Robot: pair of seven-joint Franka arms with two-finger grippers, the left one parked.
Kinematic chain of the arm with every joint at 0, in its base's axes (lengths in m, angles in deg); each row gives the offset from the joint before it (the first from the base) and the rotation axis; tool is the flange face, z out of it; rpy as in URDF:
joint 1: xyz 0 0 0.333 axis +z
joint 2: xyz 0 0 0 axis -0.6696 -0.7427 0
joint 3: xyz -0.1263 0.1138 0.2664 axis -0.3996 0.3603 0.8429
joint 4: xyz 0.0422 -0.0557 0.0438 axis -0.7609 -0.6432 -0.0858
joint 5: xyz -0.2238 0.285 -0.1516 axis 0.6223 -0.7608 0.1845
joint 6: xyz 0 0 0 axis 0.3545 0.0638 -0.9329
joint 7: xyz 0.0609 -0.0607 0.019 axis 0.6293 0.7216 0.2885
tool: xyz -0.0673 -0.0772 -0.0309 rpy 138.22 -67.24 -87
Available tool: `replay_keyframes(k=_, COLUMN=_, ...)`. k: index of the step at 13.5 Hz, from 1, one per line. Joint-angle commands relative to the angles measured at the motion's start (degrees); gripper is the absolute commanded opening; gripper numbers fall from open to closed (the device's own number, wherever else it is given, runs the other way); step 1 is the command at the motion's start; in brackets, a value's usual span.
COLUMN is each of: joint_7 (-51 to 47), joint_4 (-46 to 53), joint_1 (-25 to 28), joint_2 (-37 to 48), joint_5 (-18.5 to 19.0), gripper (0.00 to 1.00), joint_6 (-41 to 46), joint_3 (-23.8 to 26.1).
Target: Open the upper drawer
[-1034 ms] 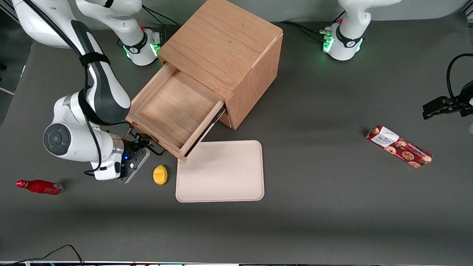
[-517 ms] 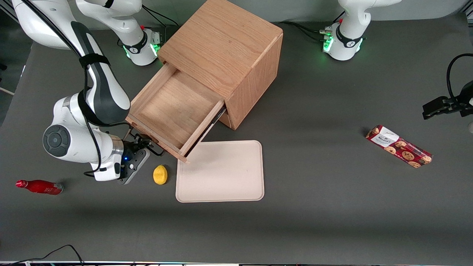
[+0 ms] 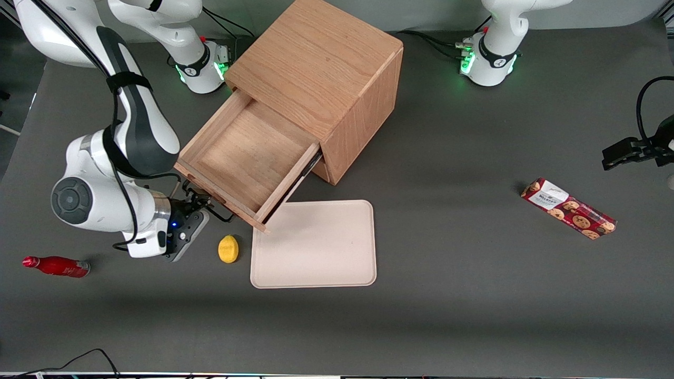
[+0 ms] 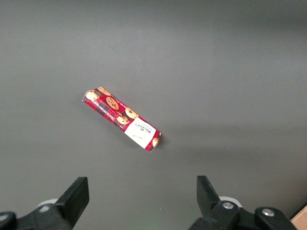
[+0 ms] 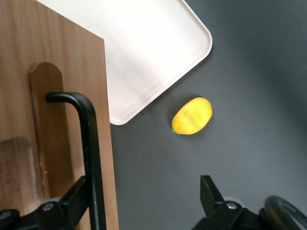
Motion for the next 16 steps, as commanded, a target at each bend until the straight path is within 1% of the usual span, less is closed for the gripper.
replay_keyframes(k=1, joint_7=0.9, joint_4=1.1, joint_1=0.2, joint_2=0.5, joint_5=0.8, gripper=1.00, joint_6=2.3, joint_3=-0.2)
replay_keyframes(k=3, joint_7=0.9, joint_4=1.1, joint_1=0.1, joint_2=2.1, joint_5=0.8, gripper=1.00, joint_6=3.6, joint_3=-0.2)
replay_keyframes(k=7, joint_7=0.7, joint_4=1.2, joint_1=0.1, joint_2=6.4, joint_5=2.1, gripper=1.00, joint_6=7.3, joint_3=-0.4)
replay_keyframes(k=10, joint_7=0.6, joint_4=1.6, joint_1=0.5, joint_2=10.2, joint_5=2.1, gripper=1.00, joint_6=9.0, joint_3=-3.7)
replay_keyframes(k=12, joint_7=-0.1, joint_4=3.8, joint_1=0.7, joint_2=12.1, joint_5=2.0, gripper=1.00, joint_6=11.8, joint_3=-6.3)
replay_keyframes(k=14, joint_7=-6.1, joint_4=6.2, joint_1=0.8, joint_2=13.9, joint_5=2.1, gripper=1.00, joint_6=14.6, joint_3=-8.7)
replay_keyframes(k=16, joint_7=-12.4, joint_4=6.1, joint_1=0.9, joint_2=16.7, joint_5=2.1, gripper=1.00, joint_6=14.9, joint_3=-10.9)
